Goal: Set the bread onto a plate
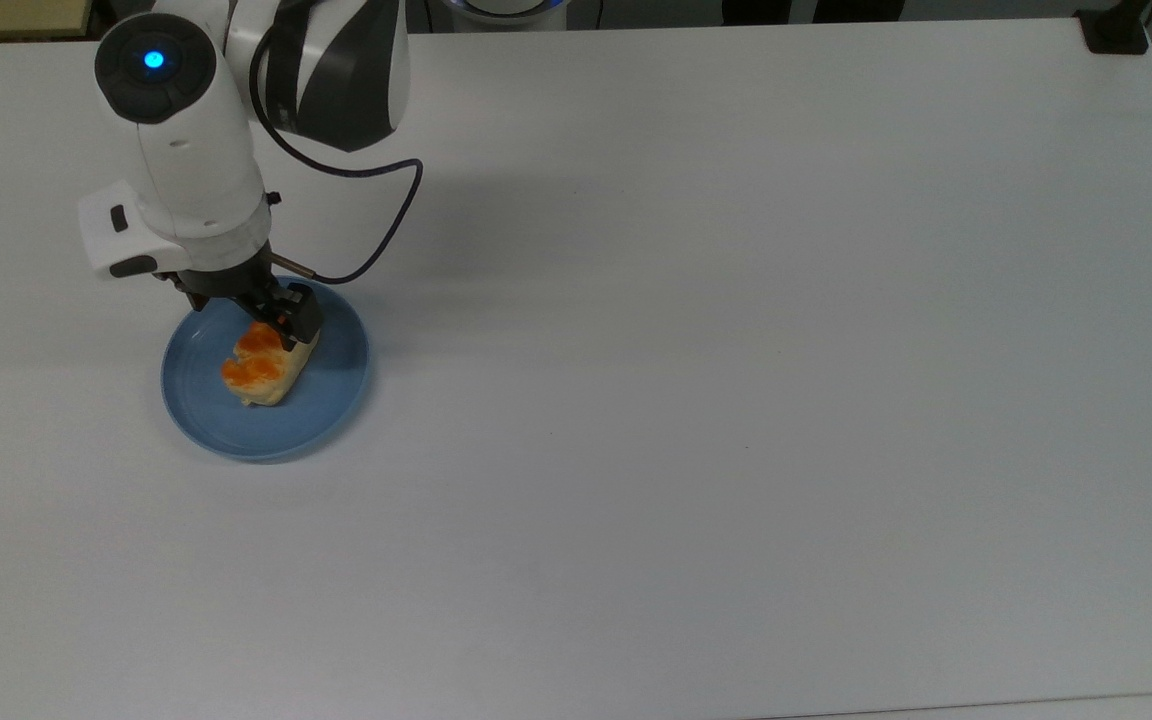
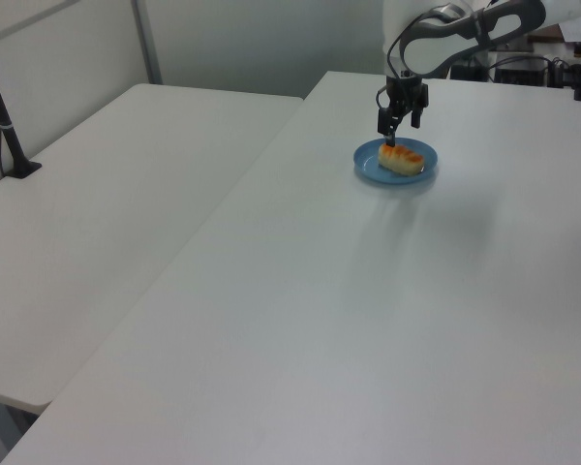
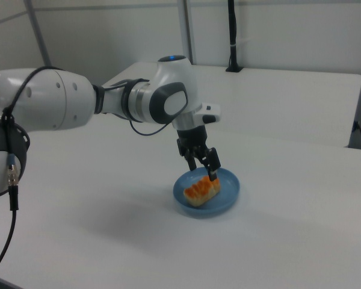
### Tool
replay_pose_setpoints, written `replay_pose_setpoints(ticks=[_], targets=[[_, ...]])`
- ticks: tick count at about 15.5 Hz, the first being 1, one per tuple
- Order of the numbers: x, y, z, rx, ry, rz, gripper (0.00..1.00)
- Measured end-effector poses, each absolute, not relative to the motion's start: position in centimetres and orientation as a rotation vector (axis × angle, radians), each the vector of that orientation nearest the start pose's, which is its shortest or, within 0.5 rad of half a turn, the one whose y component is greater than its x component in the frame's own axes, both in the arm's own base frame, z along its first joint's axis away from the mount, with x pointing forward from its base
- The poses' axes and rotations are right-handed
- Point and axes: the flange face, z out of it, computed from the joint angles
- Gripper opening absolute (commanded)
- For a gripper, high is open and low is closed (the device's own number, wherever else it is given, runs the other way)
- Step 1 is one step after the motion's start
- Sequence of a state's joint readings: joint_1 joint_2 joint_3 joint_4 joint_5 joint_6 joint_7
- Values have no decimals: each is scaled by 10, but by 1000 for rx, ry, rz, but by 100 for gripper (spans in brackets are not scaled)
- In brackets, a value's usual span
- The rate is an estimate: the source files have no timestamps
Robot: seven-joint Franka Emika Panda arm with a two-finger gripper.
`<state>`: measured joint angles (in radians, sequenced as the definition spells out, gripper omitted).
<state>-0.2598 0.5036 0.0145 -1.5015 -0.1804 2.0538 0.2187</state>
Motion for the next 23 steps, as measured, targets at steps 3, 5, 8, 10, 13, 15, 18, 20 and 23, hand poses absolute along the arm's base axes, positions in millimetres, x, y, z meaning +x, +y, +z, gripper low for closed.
replay_pose_setpoints(ticks=[3, 5, 8, 10, 13, 15, 18, 20, 23], targets=[[672, -178, 435, -3234, 642, -169, 100], [657, -167, 488, -3235, 643, -181, 100], [627, -131, 558, -3203, 617, -157, 100], [605, -108, 591, -3183, 592, -104, 100], [579, -75, 629, -3189, 533, -85, 100], [565, -54, 646, -3199, 489, -82, 100], [558, -40, 658, -3203, 469, -103, 100], [558, -41, 657, -3202, 483, -101, 100], [557, -45, 654, -3220, 359, -83, 100]])
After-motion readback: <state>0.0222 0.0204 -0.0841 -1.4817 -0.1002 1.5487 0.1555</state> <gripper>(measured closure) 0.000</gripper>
